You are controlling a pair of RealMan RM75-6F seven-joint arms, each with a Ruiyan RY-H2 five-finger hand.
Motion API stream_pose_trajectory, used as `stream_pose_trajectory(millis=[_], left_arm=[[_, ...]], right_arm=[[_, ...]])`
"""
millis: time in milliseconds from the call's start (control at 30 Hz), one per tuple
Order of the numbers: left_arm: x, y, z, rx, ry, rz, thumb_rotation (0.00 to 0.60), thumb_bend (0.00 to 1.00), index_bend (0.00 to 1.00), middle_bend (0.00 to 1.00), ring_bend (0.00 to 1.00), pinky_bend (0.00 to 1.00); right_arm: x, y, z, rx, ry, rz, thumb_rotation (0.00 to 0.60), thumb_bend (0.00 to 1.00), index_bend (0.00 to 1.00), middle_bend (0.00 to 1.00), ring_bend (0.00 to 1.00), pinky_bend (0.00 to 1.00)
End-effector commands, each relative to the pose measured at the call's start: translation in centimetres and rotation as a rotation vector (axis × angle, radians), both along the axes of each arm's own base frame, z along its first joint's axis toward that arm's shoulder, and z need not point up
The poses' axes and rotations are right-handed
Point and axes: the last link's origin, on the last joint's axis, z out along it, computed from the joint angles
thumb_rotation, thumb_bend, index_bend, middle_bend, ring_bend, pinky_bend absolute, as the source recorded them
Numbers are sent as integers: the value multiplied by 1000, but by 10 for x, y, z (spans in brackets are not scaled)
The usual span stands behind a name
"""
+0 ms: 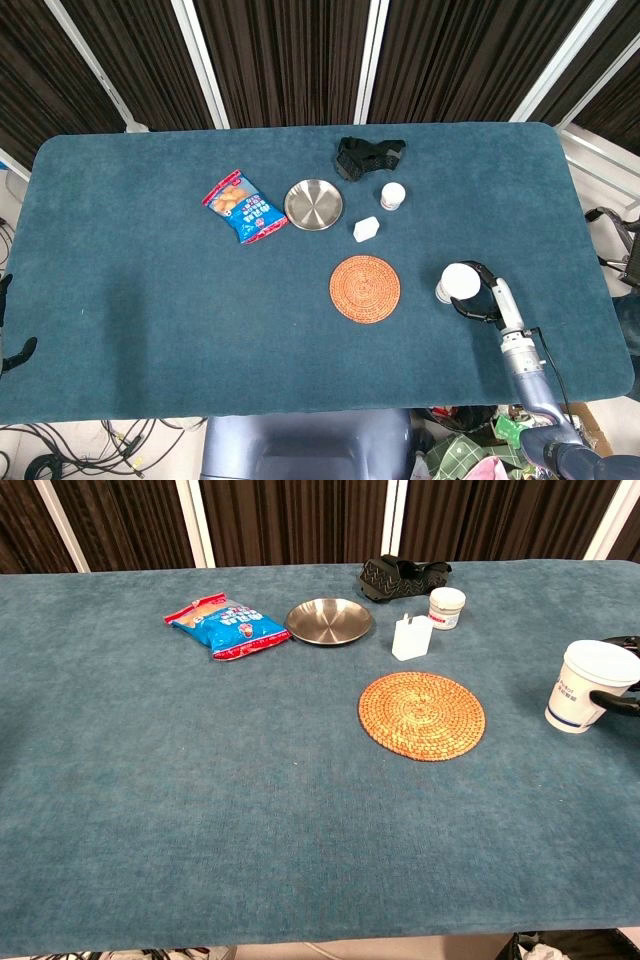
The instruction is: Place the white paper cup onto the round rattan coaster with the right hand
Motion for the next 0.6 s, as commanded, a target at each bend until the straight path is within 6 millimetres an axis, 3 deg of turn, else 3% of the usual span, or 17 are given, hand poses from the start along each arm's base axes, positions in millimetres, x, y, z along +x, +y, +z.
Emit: stream_pose_trajectory(millis=[33,600], left_arm=[[0,0,0,0,0,0,600,241,23,42,0,0],[0,0,0,0,3,2,600,241,31,42,0,0]], right_arm=[[0,0,0,0,0,-1,600,226,290,293,303,180],[-1,0,0,1,5,-3,600,226,291,293,303,180]])
